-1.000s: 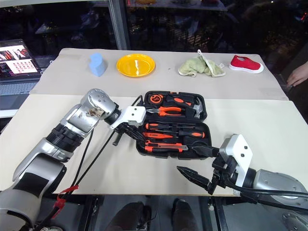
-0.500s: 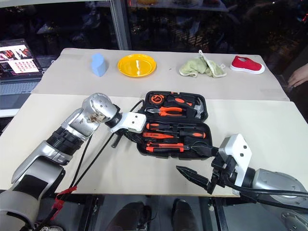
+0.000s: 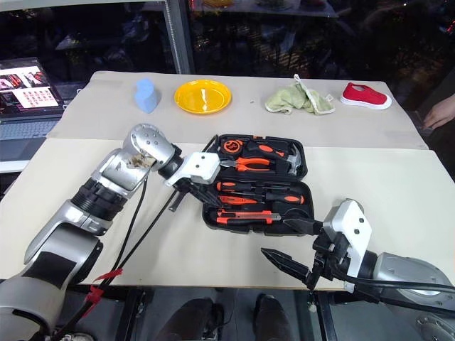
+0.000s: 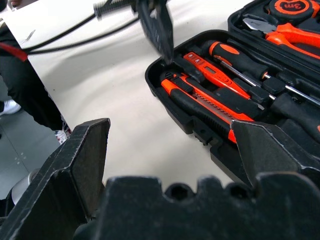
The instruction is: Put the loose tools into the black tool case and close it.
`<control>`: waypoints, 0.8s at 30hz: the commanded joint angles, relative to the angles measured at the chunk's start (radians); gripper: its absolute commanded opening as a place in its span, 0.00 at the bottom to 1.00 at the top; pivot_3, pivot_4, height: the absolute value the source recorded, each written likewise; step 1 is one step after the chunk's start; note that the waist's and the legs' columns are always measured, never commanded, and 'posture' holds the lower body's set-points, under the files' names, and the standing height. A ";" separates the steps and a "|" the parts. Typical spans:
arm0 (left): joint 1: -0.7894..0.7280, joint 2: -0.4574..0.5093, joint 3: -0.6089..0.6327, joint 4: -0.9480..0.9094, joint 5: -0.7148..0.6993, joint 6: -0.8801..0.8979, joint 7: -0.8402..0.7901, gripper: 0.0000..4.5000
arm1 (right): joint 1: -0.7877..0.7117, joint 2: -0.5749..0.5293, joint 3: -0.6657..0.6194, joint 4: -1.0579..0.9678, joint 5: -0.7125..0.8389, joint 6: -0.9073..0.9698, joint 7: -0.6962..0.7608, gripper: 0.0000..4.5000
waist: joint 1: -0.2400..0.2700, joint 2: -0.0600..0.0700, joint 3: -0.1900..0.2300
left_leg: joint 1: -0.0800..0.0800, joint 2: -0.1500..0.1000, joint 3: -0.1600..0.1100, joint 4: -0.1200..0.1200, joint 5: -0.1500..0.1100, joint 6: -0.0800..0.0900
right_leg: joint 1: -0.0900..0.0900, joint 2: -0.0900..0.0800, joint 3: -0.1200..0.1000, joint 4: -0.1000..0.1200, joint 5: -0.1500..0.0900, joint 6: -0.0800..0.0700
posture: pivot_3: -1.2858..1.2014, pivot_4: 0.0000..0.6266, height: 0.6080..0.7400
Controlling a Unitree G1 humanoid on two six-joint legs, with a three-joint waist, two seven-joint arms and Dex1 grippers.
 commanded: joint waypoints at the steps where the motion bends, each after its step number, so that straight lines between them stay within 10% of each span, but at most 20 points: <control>1: -0.013 -0.061 -0.030 -0.001 0.027 -0.038 0.040 0.01 | -0.007 -0.001 -0.019 -0.023 0.014 -0.015 -0.009 1.00 | 0.000 0.000 0.000 | 0.000 0.000 0.000 0.001 0.000 0.000 | 0.000 0.000 0.000 0.000 0.000 0.000 | 0.52 0.24 1.00; 24: 0.047 -0.164 -0.166 0.114 0.217 -0.258 0.142 0.01 | 0.047 0.014 -0.020 -0.069 0.025 -0.021 -0.047 1.00 | 0.003 0.001 -0.002 | 0.002 0.000 0.000 0.002 -0.003 0.005 | 0.003 -0.006 -0.001 0.000 0.000 0.001 | 0.52 0.24 1.00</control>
